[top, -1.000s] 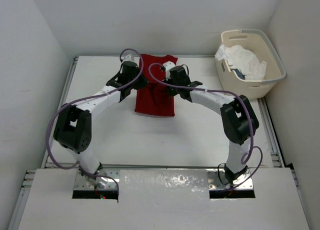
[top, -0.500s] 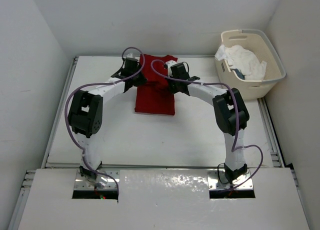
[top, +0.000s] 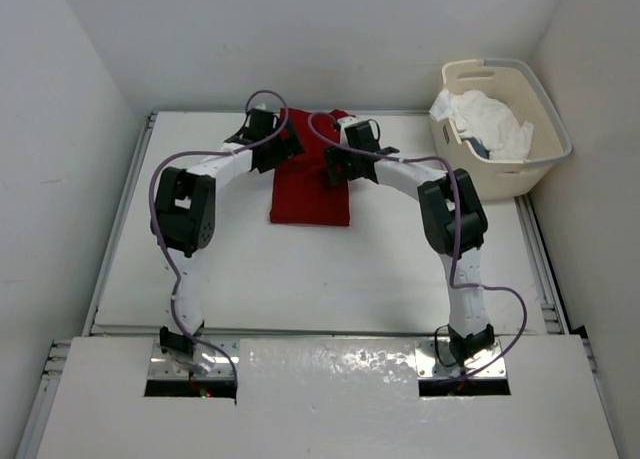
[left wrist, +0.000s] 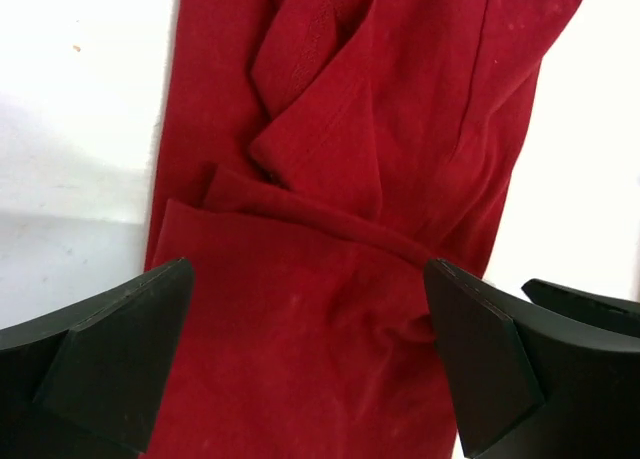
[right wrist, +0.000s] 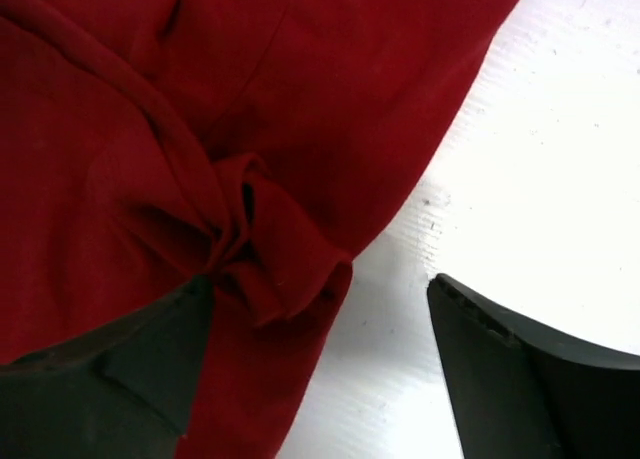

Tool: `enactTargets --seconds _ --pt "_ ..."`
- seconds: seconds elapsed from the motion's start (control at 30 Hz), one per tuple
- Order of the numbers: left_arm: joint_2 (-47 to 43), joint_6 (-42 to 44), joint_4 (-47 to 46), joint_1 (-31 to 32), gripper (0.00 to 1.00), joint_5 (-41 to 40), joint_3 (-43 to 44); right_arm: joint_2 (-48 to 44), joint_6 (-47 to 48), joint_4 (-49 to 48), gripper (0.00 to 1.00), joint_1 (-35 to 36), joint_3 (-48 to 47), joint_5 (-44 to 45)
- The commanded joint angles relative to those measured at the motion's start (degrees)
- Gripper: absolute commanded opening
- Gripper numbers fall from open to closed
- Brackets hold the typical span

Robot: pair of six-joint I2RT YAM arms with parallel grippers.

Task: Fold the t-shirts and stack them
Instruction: Fold the folded rectangular tshirt in 1/3 of the way

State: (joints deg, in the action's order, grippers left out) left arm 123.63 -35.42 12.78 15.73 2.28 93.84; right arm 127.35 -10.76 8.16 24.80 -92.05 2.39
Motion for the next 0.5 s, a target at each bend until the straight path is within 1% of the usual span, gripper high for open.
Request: enactTargets --seconds 0.0,0.03,0.07,0.1,0.13,0.17,0.2,0.23,0.27,0.3,0.33,0.37,0.47 --pt "-6.81 2.19 0.58 -0.61 1.0 1.05 0.39 -6.31 -1.54 -0.17 0.86 -0.01 1.42 0.06" --pt "-8.13 2.28 0.67 -0.61 1.0 1.23 -0.84 -9.63 -1.8 -1.3 0.86 -0.01 3.0 -0.37" --pt "-9.62 2.2 0.67 -0.61 1.0 0.88 -4.25 -11.32 -2.76 -2.0 0.86 -0.01 4.93 -0.55" --pt "-13.03 1.94 0.32 -0.61 1.0 0.36 -6.46 -12.81 -3.29 -2.97 0.9 -0.01 8.69 -0.72" --pt "-14.89 1.32 -0.46 -0.52 1.0 0.18 -8.83 -15.09 -3.47 -5.24 0.9 -0.01 10.21 -1.59" --pt "-16.91 0.8 -1.08 -0.61 1.0 -0.08 -14.07 -15.55 -4.43 -5.18 0.9 0.08 11.18 -1.95" --pt "-20.68 0.18 -2.39 -0.61 1.0 -0.52 -16.74 -15.55 -4.53 -4.22 0.99 0.42 11.1 -2.3" --pt "-22.37 -1.04 -2.58 -0.61 1.0 -1.05 -18.94 -15.81 -4.01 -3.51 0.99 0.78 11.28 -7.35" --pt "-25.6 -1.66 -2.49 -0.61 1.0 -1.66 -23.05 -16.16 -4.09 -4.55 0.99 1.48 12.15 -9.49" --pt "-27.2 -2.11 -2.84 -0.61 1.0 -2.02 -25.35 -16.6 -4.44 -6.39 0.99 1.92 14.77 -11.08" --pt "-28.61 -2.81 -3.1 -0.61 1.0 -2.02 -27.38 -16.78 -4.96 -8.84 0.99 2.18 15.4 -11.96" --pt "-31.06 -3.07 -3.19 -0.7 1.0 -2.72 -31.23 -15.74 -5.84 -8.87 0.99 2.53 15.24 -12.67" --pt "-33.71 -3.08 -2.93 -0.61 1.0 -4.13 -35.99 -12.93 -6.89 -7.81 0.99 2.63 11.73 -15.04"
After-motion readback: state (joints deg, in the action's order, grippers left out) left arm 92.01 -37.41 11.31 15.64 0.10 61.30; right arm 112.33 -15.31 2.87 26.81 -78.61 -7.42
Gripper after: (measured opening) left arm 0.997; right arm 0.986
